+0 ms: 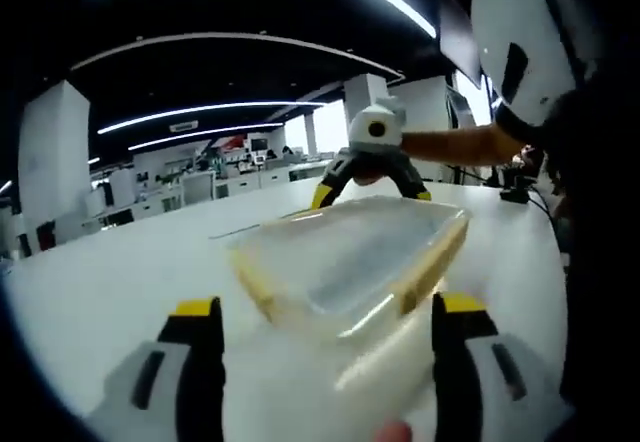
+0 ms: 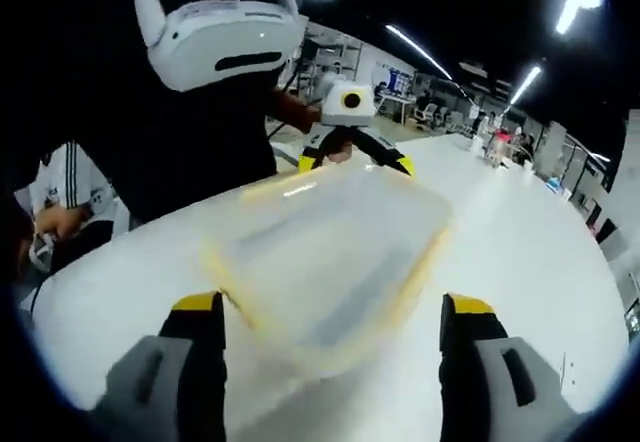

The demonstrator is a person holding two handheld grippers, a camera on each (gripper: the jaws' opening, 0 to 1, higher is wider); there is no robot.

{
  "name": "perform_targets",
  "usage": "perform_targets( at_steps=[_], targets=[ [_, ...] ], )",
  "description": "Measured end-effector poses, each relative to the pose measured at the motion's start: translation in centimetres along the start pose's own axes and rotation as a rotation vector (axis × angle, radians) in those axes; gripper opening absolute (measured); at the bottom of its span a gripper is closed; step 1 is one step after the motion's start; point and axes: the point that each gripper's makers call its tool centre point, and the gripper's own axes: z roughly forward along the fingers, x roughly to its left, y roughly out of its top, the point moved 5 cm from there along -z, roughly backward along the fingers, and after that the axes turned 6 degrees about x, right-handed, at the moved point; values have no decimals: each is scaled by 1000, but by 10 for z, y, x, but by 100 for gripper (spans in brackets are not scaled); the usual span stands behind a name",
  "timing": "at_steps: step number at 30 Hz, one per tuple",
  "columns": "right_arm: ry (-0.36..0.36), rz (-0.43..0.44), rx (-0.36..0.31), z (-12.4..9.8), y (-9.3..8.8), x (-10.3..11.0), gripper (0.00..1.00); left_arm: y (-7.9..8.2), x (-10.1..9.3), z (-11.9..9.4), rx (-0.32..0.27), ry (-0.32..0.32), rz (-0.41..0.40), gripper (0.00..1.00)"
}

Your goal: Snap each plastic latch of the storage box into its locked position after aligning the lid with the box until every specified latch is closed and the lid sits flush.

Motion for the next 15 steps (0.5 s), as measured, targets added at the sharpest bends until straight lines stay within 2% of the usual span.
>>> perform_targets(
  at_steps=[2, 5, 9, 11, 12, 14, 15],
  targets=[
    [-4, 13, -16, -6, 0, -1, 82, 2, 5, -5, -29, 11, -25, 84],
    [-34, 34, -25, -13, 2, -2, 83, 3, 14, -14, -40, 30, -32, 82],
    [-61, 46, -3, -20, 6, -1, 81, -1, 23, -24, -21, 49, -13, 78],
    [-86, 89, -33, -24, 15, -1, 77, -1, 23, -25, -21, 50, -13, 75],
    [-104, 104, -34, -25, 17, -2, 76, 1, 31, -34, -52, 62, -15, 71],
    [-140, 146, -28, -24, 21, -4, 74, 1, 31, -34, -55, 60, -15, 70],
    [-158, 167, -25, -23, 22, -5, 73, 4, 36, -35, -82, 51, -38, 69]
  ],
)
